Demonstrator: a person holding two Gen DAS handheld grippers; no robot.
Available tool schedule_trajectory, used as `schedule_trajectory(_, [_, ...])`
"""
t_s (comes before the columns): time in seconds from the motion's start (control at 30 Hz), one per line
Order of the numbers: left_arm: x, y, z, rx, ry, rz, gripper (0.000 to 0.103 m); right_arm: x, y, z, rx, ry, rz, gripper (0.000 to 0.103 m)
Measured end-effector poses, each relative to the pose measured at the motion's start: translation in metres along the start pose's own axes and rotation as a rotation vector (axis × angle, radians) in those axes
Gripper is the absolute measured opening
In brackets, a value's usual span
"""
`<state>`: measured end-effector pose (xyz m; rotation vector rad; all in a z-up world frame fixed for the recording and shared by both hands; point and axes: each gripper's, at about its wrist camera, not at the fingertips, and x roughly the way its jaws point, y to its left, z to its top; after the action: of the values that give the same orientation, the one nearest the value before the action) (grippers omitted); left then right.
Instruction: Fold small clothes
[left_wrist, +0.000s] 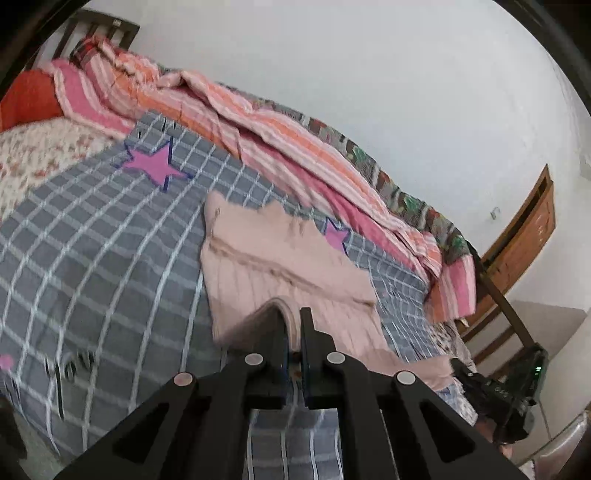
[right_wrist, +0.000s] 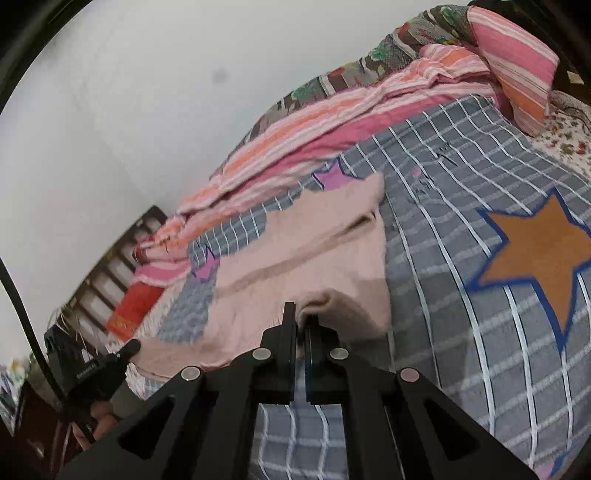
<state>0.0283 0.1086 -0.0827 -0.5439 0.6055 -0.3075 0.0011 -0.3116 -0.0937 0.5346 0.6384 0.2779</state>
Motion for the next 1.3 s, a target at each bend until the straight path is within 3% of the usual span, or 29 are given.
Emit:
schedule_trajectory(0.3, [0.054, -0.007, 0.058, 0.007, -0.050, 0.070, 0.006, 0.047, 0.010, 0.072, 0.048, -0.059, 0.019, 0.003])
schedule_trajectory(0.6, [0.130, 0.010, 0.099, -0.014, -0.045, 0.112, 0.006, 0.117, -0.001, 0.124, 0.125, -0.049, 0.027, 0.003])
schedule_trajectory(0.9, [0.195, 0.026, 0.125, -0.008, -0.011, 0.164, 0.006, 0.192, -0.009, 0.145, 0.118, 0.009, -0.056, 0.003])
schedule_trajectory(1.13, [0.236, 0.035, 0.136, -0.005, 0.005, 0.146, 0.006, 0.233, -0.018, 0.158, 0.128, 0.030, -0.102, 0.003])
schedule_trajectory(1.2, [0.245, 0.034, 0.139, -0.002, 0.022, 0.131, 0.011, 0.245, -0.018, 0.160, 0.117, 0.020, -0.126, 0.008])
schedule_trajectory(1.23, [0.248, 0.031, 0.139, 0.011, 0.035, 0.159, 0.024, 0.250, -0.017, 0.161, 0.107, 0.023, -0.152, 0.014])
schedule_trajectory(1.27, [0.247, 0.029, 0.139, 0.031, 0.041, 0.184, 0.043, 0.255, -0.015, 0.160, 0.091, 0.046, -0.176, 0.033])
schedule_trajectory(1.3, [0.244, 0.027, 0.138, 0.047, 0.039, 0.188, 0.050, 0.258, -0.013, 0.158, 0.074, 0.072, -0.187, 0.041])
